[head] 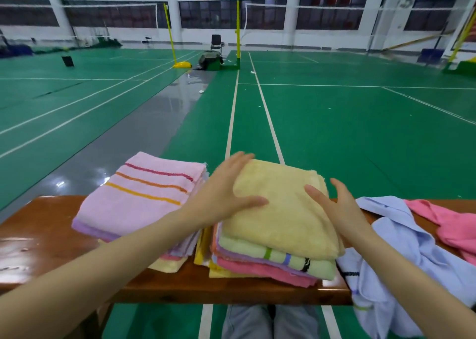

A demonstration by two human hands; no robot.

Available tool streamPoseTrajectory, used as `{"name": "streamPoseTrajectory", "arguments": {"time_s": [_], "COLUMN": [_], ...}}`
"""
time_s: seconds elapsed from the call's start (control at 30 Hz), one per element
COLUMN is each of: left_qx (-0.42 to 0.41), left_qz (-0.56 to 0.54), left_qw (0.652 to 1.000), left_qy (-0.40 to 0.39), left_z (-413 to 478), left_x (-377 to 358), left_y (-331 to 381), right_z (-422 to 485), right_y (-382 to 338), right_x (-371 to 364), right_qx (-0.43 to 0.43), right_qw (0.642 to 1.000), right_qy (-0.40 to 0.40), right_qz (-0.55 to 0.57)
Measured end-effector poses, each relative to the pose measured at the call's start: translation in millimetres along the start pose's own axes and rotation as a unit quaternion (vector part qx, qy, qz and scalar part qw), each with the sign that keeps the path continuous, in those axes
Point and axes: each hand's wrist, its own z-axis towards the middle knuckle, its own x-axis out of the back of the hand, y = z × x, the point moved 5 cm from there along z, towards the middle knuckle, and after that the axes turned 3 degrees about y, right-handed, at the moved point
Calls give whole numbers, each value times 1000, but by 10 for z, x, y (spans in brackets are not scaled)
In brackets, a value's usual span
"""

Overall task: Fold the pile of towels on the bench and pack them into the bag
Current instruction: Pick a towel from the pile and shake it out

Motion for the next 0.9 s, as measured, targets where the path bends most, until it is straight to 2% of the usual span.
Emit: {"name": "streamPoseTrajectory", "arguments": {"time_s": [0.03, 0.1, 0.2, 0.33, 0.4, 0.5, 0.63, 0.7, 0.77, 0.8, 0.9], "left_qx": [-75, -194, -257, -263, -251, -228, -219, -217, -218, -219, -223], "left_qz": [31, 169, 311, 355, 359, 346, 325, 317, 316, 318, 326], "left_qw": [996, 957, 902, 887, 887, 894, 901, 904, 903, 901, 897], "left_qy": [-46, -138, -153, -136, -143, -173, -188, -190, -193, -195, -200], "left_z": [-99, -257, -328, -265, -219, -151, -74, -49, -23, -14, 0], "left_x": [-38, -245, -534, -718, -762, -754, -675, -653, -650, -653, -667], "left_y": [141, 281, 324, 423, 447, 464, 488, 502, 498, 492, 483], "right_z": [-31, -87, -45, -22, -83, -147, -353, -586, -862, -1023, -1416], "right_y": [-71, -171, -80, 123, 113, -2, -206, -259, -130, -35, 240], "right_x": [-18, -90, -159, -96, -58, 8, 324, 426, 352, 254, -175], "right_qx": [39, 53, -10, -107, -125, -96, 15, 15, -73, -142, -332], "right_qw": [999, 998, 997, 983, 980, 983, 983, 970, 944, 916, 791], "right_qy": [-3, -25, -44, -34, -43, -30, 104, 137, 117, 93, -15], "right_qz": [-6, 21, 69, 148, 148, 154, 150, 200, 300, 363, 513]}}
